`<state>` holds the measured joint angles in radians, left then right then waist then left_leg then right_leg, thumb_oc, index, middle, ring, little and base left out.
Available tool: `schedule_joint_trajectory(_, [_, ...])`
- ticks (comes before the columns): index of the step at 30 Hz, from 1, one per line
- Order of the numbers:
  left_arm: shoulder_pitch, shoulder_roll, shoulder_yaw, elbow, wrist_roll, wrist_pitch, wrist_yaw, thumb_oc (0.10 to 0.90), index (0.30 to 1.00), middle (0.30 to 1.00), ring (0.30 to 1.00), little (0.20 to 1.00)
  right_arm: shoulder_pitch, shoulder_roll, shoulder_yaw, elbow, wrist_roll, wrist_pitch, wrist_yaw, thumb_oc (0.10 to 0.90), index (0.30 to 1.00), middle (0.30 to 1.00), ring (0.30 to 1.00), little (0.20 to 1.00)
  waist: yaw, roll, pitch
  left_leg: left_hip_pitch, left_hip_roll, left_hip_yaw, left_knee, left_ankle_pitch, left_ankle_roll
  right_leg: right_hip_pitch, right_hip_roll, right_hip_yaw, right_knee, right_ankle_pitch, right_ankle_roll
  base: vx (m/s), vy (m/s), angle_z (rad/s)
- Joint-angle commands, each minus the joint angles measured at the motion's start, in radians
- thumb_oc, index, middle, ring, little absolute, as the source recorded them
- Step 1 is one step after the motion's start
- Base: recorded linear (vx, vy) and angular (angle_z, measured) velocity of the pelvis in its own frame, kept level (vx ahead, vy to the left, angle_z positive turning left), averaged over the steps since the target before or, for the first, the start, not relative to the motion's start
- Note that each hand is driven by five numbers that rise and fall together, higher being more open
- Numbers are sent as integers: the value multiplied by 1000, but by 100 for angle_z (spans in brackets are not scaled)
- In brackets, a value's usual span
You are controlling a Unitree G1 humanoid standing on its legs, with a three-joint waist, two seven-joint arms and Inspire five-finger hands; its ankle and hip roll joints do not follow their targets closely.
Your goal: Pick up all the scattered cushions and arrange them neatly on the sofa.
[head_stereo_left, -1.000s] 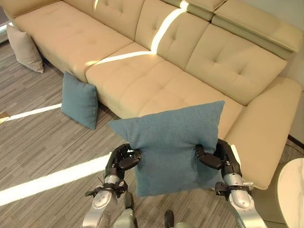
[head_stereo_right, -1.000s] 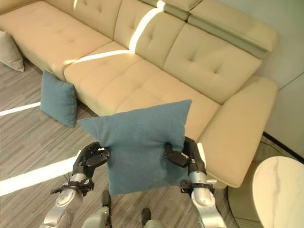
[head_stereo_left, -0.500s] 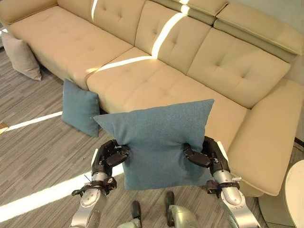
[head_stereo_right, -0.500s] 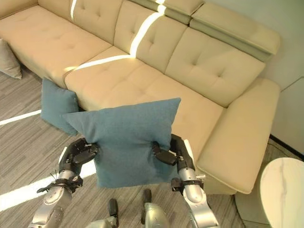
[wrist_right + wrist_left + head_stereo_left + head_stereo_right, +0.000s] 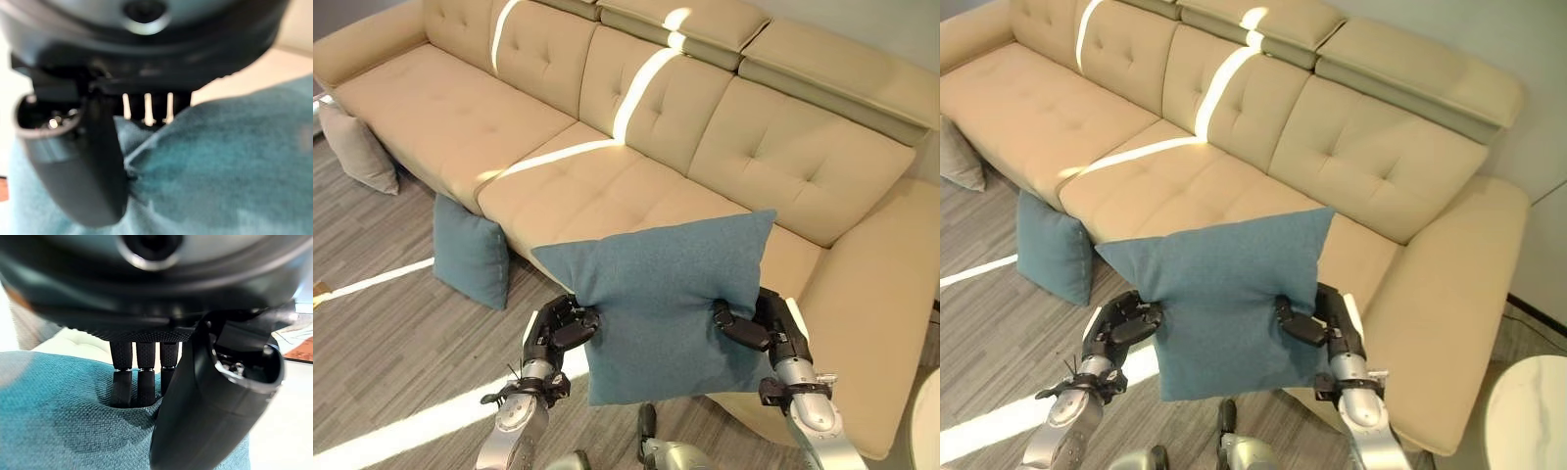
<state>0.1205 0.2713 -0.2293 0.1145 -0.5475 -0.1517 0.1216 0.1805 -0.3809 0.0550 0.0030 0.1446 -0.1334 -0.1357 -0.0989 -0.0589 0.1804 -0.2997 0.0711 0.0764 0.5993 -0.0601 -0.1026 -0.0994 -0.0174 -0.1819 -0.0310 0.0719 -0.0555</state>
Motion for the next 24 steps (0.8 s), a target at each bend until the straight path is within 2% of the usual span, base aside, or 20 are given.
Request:
schedule_joint_trajectory(1, [-51,22,-19,-124,41,-89,-73,400,300,300,300,300,-78,15,-16,-160,53,-147,0,400,300,300,300,300,-16,-46,-81,65,-18,48,-190,-64,62,41,-31,76,10,-85,127,242,65,-32])
schedule_joint_trajectory(3, [-47,17,-17,-129,32,-88,-62,400,300,300,300,300,-78,21,-17,-159,60,-140,-10,400,300,300,300,300,-3,-34,-78,37,-8,18,-329,7,54,64,-18,93,7,-106,126,228,88,-27])
schedule_joint_trajectory(4, [-47,14,-13,-135,31,-91,-50,400,300,300,300,300,-86,21,-12,-149,60,-139,-21,400,300,300,300,300,14,-27,-71,23,-24,-29,-391,53,44,85,-4,115,4,-118,121,248,119,-14])
schedule_joint_trajectory(6, [-55,11,-14,-143,24,-102,-39,400,300,300,300,300,-106,21,-4,-135,57,-140,-31,400,300,300,300,300,37,-19,-64,-2,-46,-119,-470,89,22,108,12,159,-1,-134,118,246,115,-67])
schedule_joint_trajectory(7, [-57,10,-14,-144,26,-104,-34,400,300,300,300,300,-115,18,-1,-129,55,-141,-35,400,300,300,300,300,43,-16,-64,-8,-50,-141,-480,99,14,117,15,174,-1,-141,118,259,131,-128])
schedule_joint_trajectory(9, [-52,6,-14,-145,12,-106,-44,400,300,300,300,300,-119,17,4,-131,50,-143,-22,400,300,300,300,300,46,4,-81,40,-30,-154,-546,112,13,132,19,199,11,-162,120,282,193,-110])
schedule_joint_trajectory(11, [-54,14,-17,-139,14,-102,-38,400,300,300,300,300,-124,16,10,-126,44,-143,-23,400,300,300,300,300,49,3,-93,61,-31,-139,-531,109,19,135,1,212,23,-167,123,258,215,-83])
schedule_joint_trajectory(14, [-63,31,-13,-138,17,-102,-33,400,300,300,300,300,-138,28,22,-128,43,-135,-10,400,300,300,300,300,54,0,-106,96,-38,-87,-533,77,50,121,-33,240,75,-176,147,203,213,-67])
schedule_joint_trajectory(18, [-78,55,0,-138,17,-98,-21,400,300,300,300,300,-169,43,45,-130,33,-130,3,400,300,300,300,300,55,3,-87,132,-33,-11,-530,43,91,15,-47,279,255,-150,193,87,187,-75])
schedule_joint_trajectory(21, [-77,68,18,-135,25,-101,-17,400,300,300,300,300,-182,57,63,-130,34,-133,12,400,300,300,300,300,55,10,-69,156,-21,42,-534,21,106,-66,-77,207,335,-121,207,28,128,-66])
schedule_joint_trajectory(24, [-55,70,38,-141,21,-103,-26,400,300,300,300,300,-184,63,74,-120,35,-128,23,400,300,300,300,300,61,11,-71,203,-18,93,-547,-4,103,-89,-117,63,250,-110,200,122,61,-76])
